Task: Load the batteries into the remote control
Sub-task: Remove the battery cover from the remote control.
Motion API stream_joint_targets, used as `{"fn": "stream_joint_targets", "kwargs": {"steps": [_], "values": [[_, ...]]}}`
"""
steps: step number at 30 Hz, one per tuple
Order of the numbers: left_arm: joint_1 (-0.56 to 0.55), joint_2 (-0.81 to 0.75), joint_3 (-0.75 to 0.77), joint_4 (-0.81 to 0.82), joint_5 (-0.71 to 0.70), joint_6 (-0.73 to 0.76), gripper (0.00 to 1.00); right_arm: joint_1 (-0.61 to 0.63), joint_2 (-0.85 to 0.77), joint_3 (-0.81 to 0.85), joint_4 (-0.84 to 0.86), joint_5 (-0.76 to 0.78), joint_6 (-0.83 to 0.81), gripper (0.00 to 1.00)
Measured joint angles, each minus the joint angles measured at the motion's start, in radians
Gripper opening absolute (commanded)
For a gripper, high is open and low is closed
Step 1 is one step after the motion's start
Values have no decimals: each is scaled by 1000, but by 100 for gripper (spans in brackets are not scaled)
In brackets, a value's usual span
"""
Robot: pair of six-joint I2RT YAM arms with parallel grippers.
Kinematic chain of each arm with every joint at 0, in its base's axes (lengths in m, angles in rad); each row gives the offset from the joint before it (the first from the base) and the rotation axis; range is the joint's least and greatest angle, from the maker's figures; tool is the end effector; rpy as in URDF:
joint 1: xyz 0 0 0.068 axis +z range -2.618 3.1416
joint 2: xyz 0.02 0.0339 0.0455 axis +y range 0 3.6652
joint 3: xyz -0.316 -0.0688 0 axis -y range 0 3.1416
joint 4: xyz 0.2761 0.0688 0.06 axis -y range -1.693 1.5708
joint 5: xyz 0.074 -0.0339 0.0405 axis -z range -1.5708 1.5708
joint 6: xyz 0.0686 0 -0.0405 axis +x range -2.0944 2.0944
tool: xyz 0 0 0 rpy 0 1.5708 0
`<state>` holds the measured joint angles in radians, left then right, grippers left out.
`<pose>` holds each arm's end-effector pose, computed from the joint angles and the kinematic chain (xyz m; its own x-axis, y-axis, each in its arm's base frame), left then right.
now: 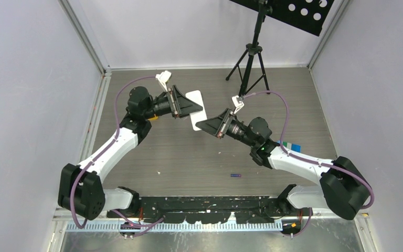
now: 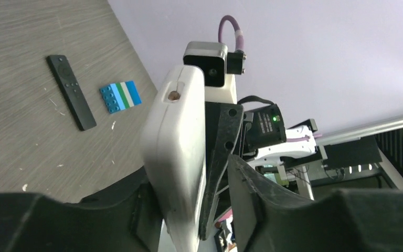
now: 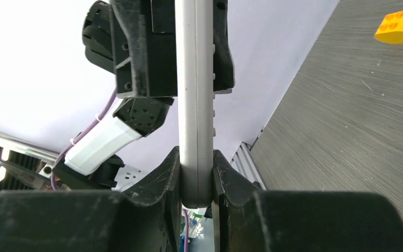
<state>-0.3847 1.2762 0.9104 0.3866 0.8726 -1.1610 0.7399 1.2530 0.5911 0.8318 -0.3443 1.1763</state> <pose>0.2821 -0.1709 0.3756 -0.8647 -0.2860 -0.4129 0.3966 0.1157 -0.9107 0.2152 0.2278 0.3147 -0.7647 0.4785 -0.4315 -0.4536 0.0757 0.8880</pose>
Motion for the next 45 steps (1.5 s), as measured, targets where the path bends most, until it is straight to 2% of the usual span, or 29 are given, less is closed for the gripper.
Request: {"fn": "stream_joint_targets", "kwargs": {"steps": [4,5,6,8,9,11,14,15,18,20,22,25,30,36,40,45], "values": [[6,2,-10,43,21,-31,16,-6,6,1,52,-27,15,5],[7,3,-11,50,25,-35,5,-9,6,1,63,-32,19,10],[8,3,-13,60,31,-37,0,-9,6,1,68,-35,28,18],[8,3,-14,80,35,-37,0,-9,7,1,79,-35,33,41],[8,3,-15,88,36,-38,0,-9,8,1,80,-31,34,49],[7,3,-19,96,35,-36,0,-9,11,1,74,-11,38,57],[3,3,-32,102,15,-31,0,-9,26,1,57,25,50,57],[3,3,-37,102,4,-29,0,-9,37,2,56,32,58,54],[6,3,-48,100,-33,-19,0,-7,64,12,58,50,75,28],[8,3,-55,84,-66,-8,0,-4,76,19,76,54,98,16],[11,2,-58,79,-80,-41,0,-2,79,19,91,53,112,9],[11,-7,-58,76,-92,-68,0,-2,83,14,122,45,111,7],[17,-2,-30,5,-64,-61,0,-14,89,-10,164,-2,98,7],[29,4,4,-40,-11,-39,0,-31,125,-8,244,-79,89,14],[40,11,3,-32,-11,-39,0,-33,148,7,244,-76,89,25],[54,14,-34,9,-58,-65,0,-31,148,41,138,-13,83,50]]}}
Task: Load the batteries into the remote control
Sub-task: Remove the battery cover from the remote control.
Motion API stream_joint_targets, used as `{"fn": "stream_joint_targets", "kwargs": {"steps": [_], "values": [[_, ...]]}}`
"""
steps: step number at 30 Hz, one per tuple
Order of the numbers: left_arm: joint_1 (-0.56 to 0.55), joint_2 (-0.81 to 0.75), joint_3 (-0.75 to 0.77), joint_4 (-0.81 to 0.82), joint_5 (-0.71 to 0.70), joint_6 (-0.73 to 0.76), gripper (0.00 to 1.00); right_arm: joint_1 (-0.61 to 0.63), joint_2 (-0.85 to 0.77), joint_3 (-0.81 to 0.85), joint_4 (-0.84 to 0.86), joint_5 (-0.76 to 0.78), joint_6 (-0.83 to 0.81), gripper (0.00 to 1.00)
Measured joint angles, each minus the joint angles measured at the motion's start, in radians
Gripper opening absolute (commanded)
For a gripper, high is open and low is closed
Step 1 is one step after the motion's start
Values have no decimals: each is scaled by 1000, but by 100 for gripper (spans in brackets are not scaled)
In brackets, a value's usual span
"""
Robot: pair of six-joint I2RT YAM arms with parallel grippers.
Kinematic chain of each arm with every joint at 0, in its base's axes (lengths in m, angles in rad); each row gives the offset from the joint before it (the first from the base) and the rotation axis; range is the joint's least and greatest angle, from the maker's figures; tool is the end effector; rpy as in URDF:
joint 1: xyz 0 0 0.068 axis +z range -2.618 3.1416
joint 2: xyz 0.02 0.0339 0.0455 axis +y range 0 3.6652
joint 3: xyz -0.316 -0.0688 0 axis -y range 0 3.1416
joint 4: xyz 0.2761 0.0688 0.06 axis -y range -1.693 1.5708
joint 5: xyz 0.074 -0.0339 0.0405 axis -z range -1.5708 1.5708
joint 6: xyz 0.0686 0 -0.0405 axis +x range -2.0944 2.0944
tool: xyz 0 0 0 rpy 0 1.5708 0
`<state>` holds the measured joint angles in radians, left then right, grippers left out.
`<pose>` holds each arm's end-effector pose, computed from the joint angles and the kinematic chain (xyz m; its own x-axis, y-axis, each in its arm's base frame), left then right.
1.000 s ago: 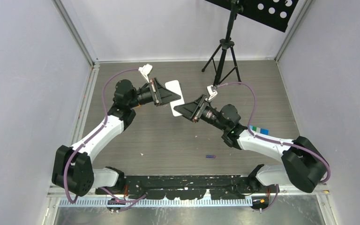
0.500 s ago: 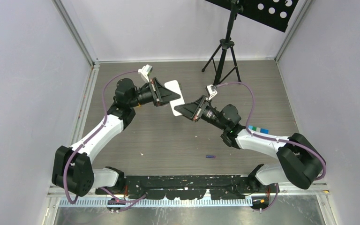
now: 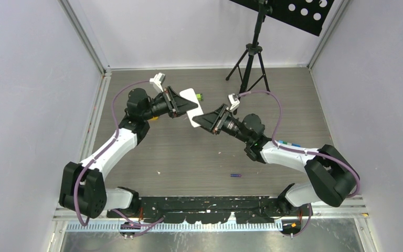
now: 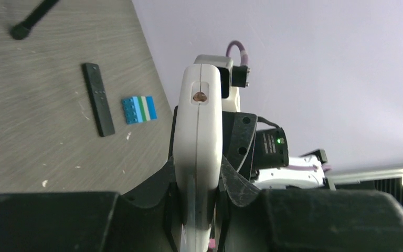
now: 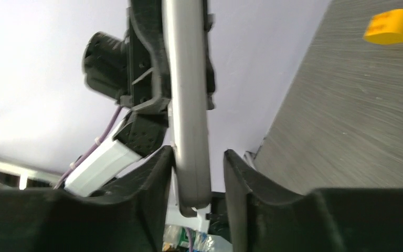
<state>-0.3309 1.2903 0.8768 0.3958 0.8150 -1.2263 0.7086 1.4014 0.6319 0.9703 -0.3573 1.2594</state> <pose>0.2963 -0.1546 0.3590 -0.8631 -0.3861 -0.3255 0.2919 0.1446 -0.9454 0.2443 0.2410 0.3035 -0.7817 0.5046 -0.3666 -0.4107 0.0261 0.9114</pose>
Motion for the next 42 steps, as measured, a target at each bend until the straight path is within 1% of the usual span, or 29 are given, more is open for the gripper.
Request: {"fn": "stream_joint_targets", "kwargs": {"steps": [2,7,10,14,16,20,23,26,31,35,37,40,42], "values": [[4,0,-19,11,-32,1,0,1,6,0,-44,31,11,53],[4,0,-62,19,-114,29,0,2,20,-5,-111,74,61,52],[3,0,-71,19,-148,52,0,2,20,-20,-113,87,91,46],[3,0,-79,19,-177,69,0,2,20,-32,-104,98,118,32],[3,0,-83,19,-187,79,0,2,20,-38,-98,99,134,28],[3,-8,-87,18,-194,88,0,2,23,-42,-86,94,169,29],[3,-19,-89,11,-201,108,0,2,33,-43,-69,90,190,36],[0,-23,-89,6,-213,122,0,2,35,-45,-68,90,199,39],[1,-27,-89,0,-241,145,0,2,35,-60,-78,91,204,38],[2,-27,-89,-8,-244,169,0,2,35,-60,-82,90,201,29],[2,-27,-89,-16,-241,187,0,2,35,-60,-83,88,198,27],[2,-26,-89,-21,-235,192,0,2,35,-60,-82,86,195,34],[3,-24,-89,-20,-229,191,0,2,35,-60,-82,86,191,36]]}}
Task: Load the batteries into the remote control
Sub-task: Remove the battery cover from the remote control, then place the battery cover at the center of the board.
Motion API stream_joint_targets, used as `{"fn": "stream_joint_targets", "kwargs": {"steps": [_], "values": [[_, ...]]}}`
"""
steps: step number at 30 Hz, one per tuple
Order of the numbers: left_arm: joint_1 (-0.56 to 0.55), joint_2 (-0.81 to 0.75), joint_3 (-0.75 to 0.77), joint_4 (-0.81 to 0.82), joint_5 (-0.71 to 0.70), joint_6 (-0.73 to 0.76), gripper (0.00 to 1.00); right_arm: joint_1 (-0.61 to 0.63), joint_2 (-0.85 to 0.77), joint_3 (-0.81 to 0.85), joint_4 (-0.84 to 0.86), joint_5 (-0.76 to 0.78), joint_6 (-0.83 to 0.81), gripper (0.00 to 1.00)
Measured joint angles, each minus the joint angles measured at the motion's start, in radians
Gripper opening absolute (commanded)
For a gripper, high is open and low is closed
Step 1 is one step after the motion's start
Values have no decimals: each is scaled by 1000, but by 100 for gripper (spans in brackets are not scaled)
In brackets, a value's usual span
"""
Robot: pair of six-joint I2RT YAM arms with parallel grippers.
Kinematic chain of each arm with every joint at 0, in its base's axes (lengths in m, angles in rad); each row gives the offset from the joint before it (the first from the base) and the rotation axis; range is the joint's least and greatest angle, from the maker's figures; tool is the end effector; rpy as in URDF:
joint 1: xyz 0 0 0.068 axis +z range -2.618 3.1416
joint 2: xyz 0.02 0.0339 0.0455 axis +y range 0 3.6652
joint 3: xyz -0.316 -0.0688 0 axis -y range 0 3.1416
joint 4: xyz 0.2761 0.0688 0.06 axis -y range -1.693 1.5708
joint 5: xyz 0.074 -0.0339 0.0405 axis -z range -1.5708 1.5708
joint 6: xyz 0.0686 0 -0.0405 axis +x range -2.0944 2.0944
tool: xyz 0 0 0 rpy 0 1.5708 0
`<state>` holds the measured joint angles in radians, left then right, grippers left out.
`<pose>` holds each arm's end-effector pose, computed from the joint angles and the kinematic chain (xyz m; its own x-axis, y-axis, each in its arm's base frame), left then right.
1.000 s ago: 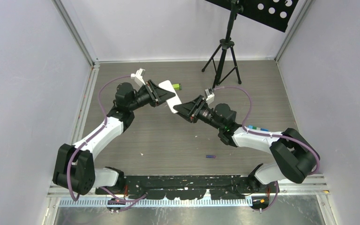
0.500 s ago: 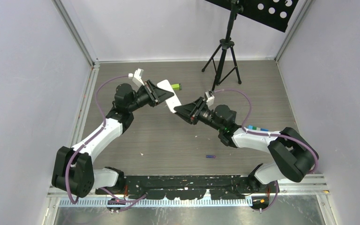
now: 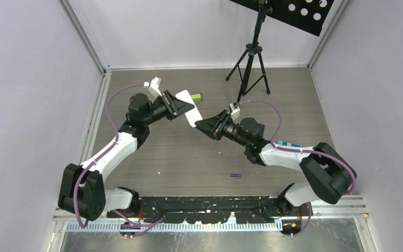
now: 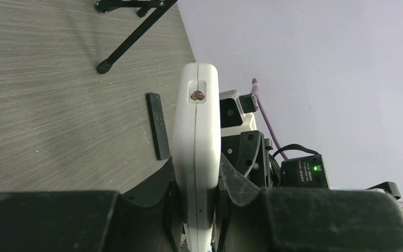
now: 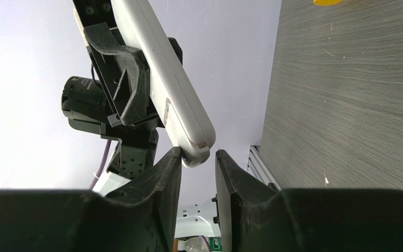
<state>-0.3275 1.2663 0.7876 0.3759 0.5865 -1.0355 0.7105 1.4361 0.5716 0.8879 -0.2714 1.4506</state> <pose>0.2987 -0.1416 0.3276 -0.7284 -0.5091 -0.4586 0.3190 0.3403 -0.8845 0.2476 0.2373 0.2588 -0.8234 0.5533 -0.1261 -0.1173 0.0515 0.9918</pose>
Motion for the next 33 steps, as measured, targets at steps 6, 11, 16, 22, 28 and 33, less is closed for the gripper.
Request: {"fn": "stream_joint_targets", "kwargs": {"steps": [6,11,16,22,28,33], "values": [[1,9,0,-2,6,5,0,0,6,0,-1,0,-3,15],[6,9,2,-72,-24,108,0,0,6,1,-19,-5,0,2],[6,9,3,-167,-46,216,0,0,6,4,-65,-6,-3,0],[-5,17,-4,-181,-61,267,0,-13,4,8,-97,8,-25,0],[-1,18,-42,-194,-101,314,0,-36,-5,-18,-258,39,-122,0],[0,17,-64,-185,-80,338,0,-74,-18,-48,-473,116,-249,0]]}}
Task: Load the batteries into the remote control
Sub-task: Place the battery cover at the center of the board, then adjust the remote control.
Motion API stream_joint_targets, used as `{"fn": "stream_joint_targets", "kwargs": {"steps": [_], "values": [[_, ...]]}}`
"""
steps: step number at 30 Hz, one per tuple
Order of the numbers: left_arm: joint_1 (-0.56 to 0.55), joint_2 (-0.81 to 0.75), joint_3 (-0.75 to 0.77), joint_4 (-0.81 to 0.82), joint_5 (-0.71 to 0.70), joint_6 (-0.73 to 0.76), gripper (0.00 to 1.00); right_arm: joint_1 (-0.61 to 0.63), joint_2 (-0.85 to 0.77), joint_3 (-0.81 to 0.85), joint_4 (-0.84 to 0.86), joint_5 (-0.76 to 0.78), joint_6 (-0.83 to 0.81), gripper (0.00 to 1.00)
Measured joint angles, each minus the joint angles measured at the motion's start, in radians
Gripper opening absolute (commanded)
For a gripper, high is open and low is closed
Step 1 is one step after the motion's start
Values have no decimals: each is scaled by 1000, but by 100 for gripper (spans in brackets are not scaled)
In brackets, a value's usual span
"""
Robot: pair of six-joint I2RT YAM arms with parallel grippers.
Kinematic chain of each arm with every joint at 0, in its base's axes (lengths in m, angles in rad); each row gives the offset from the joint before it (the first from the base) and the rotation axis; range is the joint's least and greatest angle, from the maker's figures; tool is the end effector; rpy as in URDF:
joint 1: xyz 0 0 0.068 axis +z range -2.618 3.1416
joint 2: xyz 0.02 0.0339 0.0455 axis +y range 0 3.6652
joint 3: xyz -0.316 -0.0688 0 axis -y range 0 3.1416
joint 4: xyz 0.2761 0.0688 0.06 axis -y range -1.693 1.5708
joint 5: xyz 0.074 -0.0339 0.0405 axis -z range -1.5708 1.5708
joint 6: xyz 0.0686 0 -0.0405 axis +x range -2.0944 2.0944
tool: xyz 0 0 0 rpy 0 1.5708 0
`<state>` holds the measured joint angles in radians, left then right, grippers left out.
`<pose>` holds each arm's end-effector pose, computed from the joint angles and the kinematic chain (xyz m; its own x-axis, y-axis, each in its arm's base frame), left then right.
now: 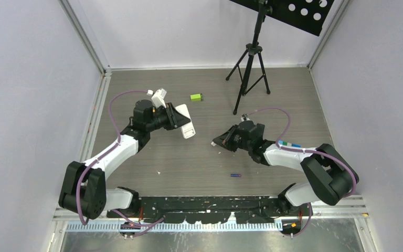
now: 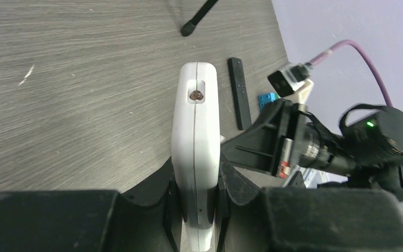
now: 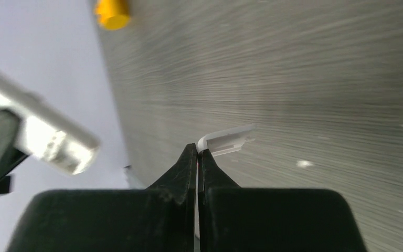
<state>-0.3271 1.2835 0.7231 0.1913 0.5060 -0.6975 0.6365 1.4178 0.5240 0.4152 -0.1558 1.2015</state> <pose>0.2935 -0.1347 0.2723 -0.7173 -0.3499 -0.6025 0.3241 0.5980 -0.7331 0.2489 0.1972 0.1829 -0.7846 0.5657 -0.2538 0.0935 0.5125 0.8536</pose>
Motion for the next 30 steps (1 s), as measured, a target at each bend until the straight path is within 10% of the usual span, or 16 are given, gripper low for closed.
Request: {"fn": "stream_joint_targets", "kwargs": {"steps": [3,13,30], "values": [[0,-1,-18,37,45,2,0,-19,0,-6,-128,43,-57,6],[0,-16,-51,155,140,-35,0,-28,-42,9,-366,111,-135,72],[-6,-29,-51,485,193,-430,0,127,-238,43,110,-64,-149,76]]}}
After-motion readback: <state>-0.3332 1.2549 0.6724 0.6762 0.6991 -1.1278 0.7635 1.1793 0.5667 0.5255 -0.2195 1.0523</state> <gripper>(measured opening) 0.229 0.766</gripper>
